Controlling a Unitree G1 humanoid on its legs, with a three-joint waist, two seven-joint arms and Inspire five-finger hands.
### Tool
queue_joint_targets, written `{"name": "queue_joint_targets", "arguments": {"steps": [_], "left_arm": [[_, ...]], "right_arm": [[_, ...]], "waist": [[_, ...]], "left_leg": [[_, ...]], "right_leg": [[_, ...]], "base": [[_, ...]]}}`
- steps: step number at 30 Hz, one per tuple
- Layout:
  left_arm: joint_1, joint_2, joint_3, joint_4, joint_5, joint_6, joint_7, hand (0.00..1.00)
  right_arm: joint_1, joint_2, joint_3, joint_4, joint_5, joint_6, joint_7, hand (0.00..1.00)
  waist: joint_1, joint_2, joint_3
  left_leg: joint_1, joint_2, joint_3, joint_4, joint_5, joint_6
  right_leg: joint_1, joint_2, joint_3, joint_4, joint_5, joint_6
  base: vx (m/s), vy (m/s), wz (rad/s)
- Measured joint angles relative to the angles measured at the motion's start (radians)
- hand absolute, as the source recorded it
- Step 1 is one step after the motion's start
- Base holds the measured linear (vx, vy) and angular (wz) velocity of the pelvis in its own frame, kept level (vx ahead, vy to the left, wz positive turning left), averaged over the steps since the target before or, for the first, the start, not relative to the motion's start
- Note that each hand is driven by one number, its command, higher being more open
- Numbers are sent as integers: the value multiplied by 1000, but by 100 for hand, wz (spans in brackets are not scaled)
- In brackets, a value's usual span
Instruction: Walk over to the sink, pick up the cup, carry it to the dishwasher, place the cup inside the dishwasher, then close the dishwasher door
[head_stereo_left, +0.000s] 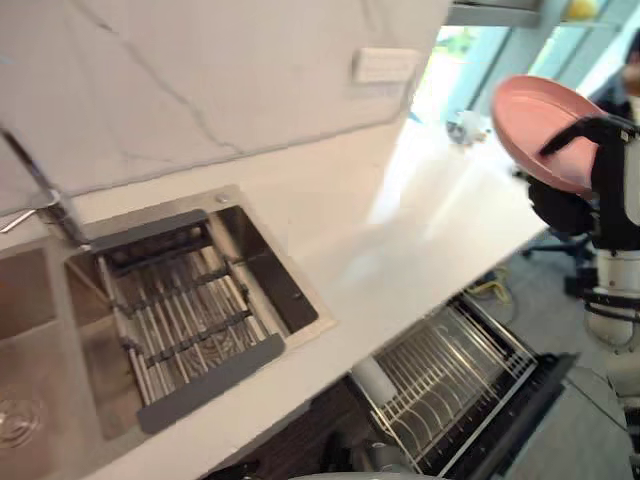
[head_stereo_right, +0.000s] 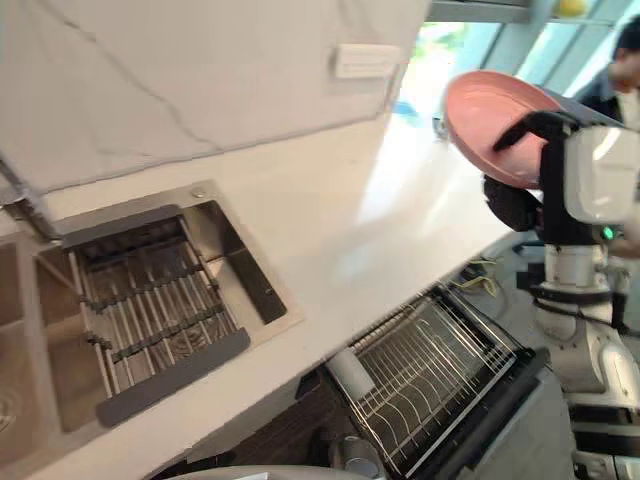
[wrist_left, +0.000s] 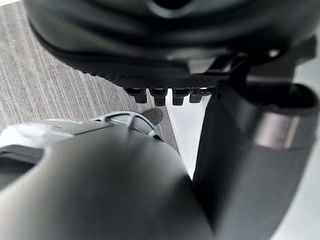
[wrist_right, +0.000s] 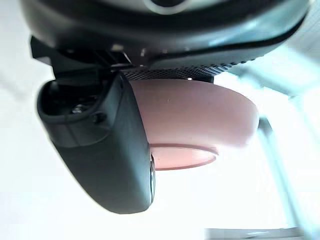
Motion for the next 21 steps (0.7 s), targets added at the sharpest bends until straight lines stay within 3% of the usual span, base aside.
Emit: {"name": "queue_joint_targets", "arguments": {"steps": [2, 3, 4, 5, 6, 7, 8, 10, 12, 15, 21], "left_arm": [[-9, 5, -21, -7, 2, 10, 0, 100], [-31, 6, -18, -6, 2, 20, 1, 100], [-29, 2, -9, -13, -12, 23, 5, 100], [-14, -8, -10, -17, -20, 27, 11, 100], [-12, -10, 4, -34, -33, 42, 17, 100], [-17, 1, 9, -34, -43, 52, 31, 100], [-31, 13, 23, -30, -61, 62, 55, 100], [-42, 19, 31, -44, -61, 73, 68, 100], [-65, 1, 40, -43, -59, 92, 107, 100], [-64, -25, 55, -40, -61, 93, 130, 100], [-60, -61, 55, -45, -66, 69, 167, 100]], "right_arm": [[7, 21, -34, 72, 7, 1, -71, 0], [8, 45, -67, 120, 9, 5, -101, 0], [8, 110, -100, 169, 21, 10, -113, 0], [10, 144, -115, 191, 32, 12, -120, 0], [10, 216, -132, 209, 55, 17, -138, 0], [21, 250, -138, 209, 53, 16, -147, 0], [38, 301, -137, 209, 43, 9, -145, 0], [46, 349, -124, 160, 33, 2, -133, 0], [94, 368, -119, 33, 35, -6, -66, 0], [210, 418, -118, -71, 46, -7, 16, 0], [275, 481, 25, -98, 41, -4, 194, 0]], "waist": [[-19, -5, -6], [-23, -7, -1], [-11, -3, -3], [0, 18, -13], [20, 4, -14], [12, -16, -14], [14, -29, -12], [27, -32, -12], [25, -8, -5], [-3, 16, 1], [-15, 66, 23]], "left_leg": [[-23, 0, 2, 30, 0, -1], [-65, -5, -16, 81, -10, -10], [-98, -26, -47, 105, -35, 3], [-107, -27, -52, 80, -43, 23], [-101, -47, 1, 44, -15, 50], [-113, -48, 20, 80, -23, 58], [-144, -24, 43, 151, -52, 60], [-194, 33, 105, 277, -101, 55], [-234, 97, 150, 377, -125, 38], [-240, 138, 140, 409, -120, 22], [-243, 129, 96, 360, -62, 39]], "right_leg": [[20, -38, 0, 72, -5, -8], [-3, -33, -37, 52, 24, -30], [10, 18, -35, -76, 38, -39], [56, 80, -24, -211, 56, -17], [75, 44, -57, -110, -55, -34], [92, 11, -65, -62, -88, -11], [146, -7, -67, -89, -101, 37], [214, -6, -46, -244, -54, 95], [237, 60, -36, -411, -59, 111], [271, 108, -38, -470, -66, 103], [248, 99, -70, -397, -104, 85]], "base": [[-45, -93, -7], [-29, -37, -40], [-24, 16, -62], [-19, 116, -105], [-34, 106, -82], [-46, 33, -89], [-84, -188, -88], [-95, -227, -111], [-174, -235, -92], [-189, -150, -16], [-154, -51, 19]]}}
